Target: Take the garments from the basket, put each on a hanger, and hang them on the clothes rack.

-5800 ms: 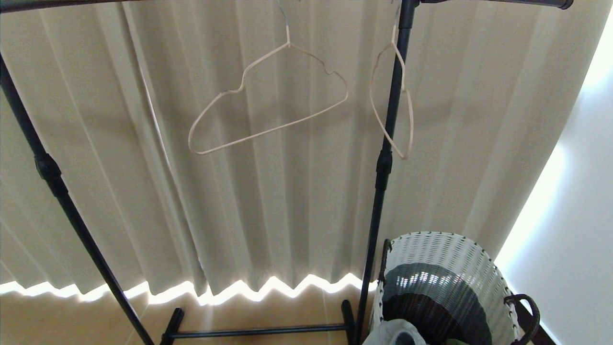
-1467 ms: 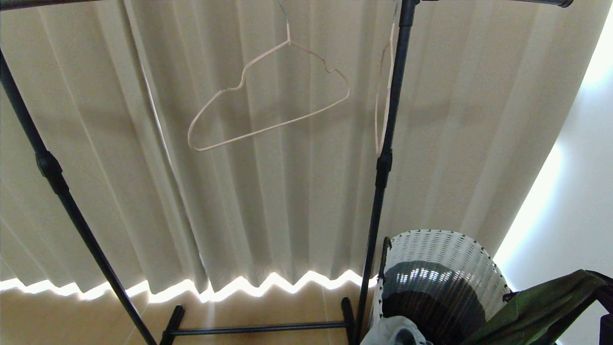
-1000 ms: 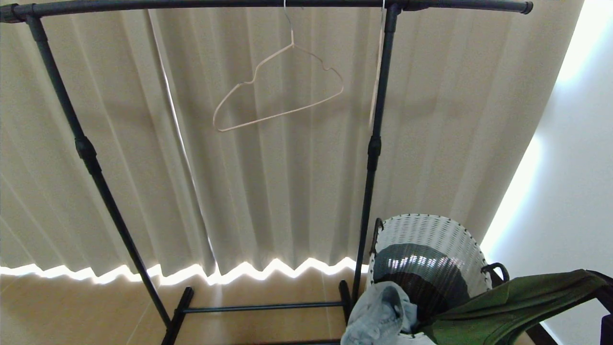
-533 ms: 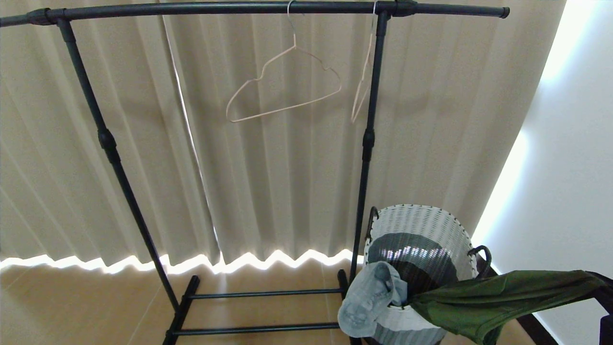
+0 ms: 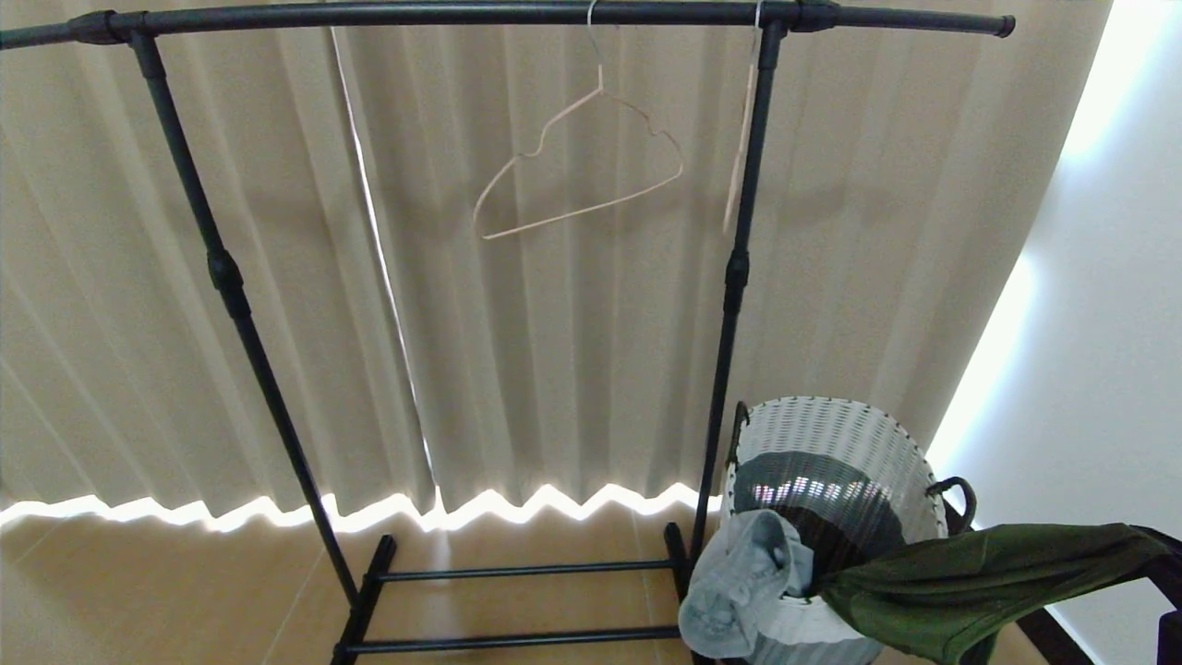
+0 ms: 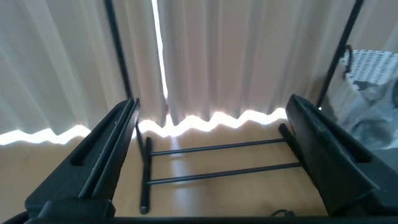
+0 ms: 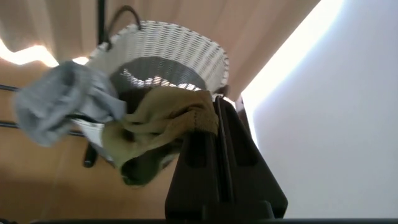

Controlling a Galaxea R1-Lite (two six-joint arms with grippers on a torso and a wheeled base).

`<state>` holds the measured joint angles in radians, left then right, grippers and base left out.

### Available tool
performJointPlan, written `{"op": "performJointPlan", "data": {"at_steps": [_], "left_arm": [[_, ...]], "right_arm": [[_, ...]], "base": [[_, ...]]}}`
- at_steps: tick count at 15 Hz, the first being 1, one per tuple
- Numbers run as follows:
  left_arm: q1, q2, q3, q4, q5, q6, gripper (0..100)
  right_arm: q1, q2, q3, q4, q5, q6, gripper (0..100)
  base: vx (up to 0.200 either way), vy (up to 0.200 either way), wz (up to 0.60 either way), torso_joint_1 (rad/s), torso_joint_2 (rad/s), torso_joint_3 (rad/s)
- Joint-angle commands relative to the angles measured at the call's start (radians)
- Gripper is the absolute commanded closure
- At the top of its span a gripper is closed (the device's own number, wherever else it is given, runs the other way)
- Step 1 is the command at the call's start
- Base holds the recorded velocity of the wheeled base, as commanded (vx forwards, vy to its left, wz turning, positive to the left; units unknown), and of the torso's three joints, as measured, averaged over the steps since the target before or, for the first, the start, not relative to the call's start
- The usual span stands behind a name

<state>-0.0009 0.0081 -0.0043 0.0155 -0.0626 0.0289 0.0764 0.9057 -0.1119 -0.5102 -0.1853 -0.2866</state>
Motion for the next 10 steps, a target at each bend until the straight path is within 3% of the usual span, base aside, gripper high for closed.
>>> {"op": "performJointPlan", "data": {"at_steps": [1, 3, 6, 8, 10], "left_arm": [[-0.001, 0.000, 0.000, 0.000, 0.000, 0.000, 0], [-0.001, 0.000, 0.000, 0.000, -0.002, 0.008, 0], [-0.001, 0.000, 0.000, 0.000, 0.001, 0.005, 0], [-0.001, 0.003, -0.002, 0.001, 0.023, 0.014, 0], [-0.001, 0.001, 0.000, 0.001, 0.018, 0.023, 0]], "right_arm": [[0.000, 0.001, 0.000, -0.001, 0.000, 0.000, 100], [0.000, 0.005, -0.011, -0.001, 0.000, 0.000, 100], [0.000, 0.009, -0.025, -0.001, 0.001, 0.000, 100], [0.011, 0.009, -0.037, -0.002, 0.055, 0.000, 100], [0.013, 0.002, -0.040, -0.002, 0.060, 0.000, 100]], "base": [[0.000, 0.200, 0.00, 0.002, 0.00, 0.002], [0.000, 0.200, 0.00, 0.000, 0.00, 0.002], [0.000, 0.000, 0.00, 0.000, 0.00, 0.000], [0.000, 0.000, 0.00, 0.000, 0.00, 0.000], [0.000, 0.000, 0.00, 0.000, 0.00, 0.000]]}}
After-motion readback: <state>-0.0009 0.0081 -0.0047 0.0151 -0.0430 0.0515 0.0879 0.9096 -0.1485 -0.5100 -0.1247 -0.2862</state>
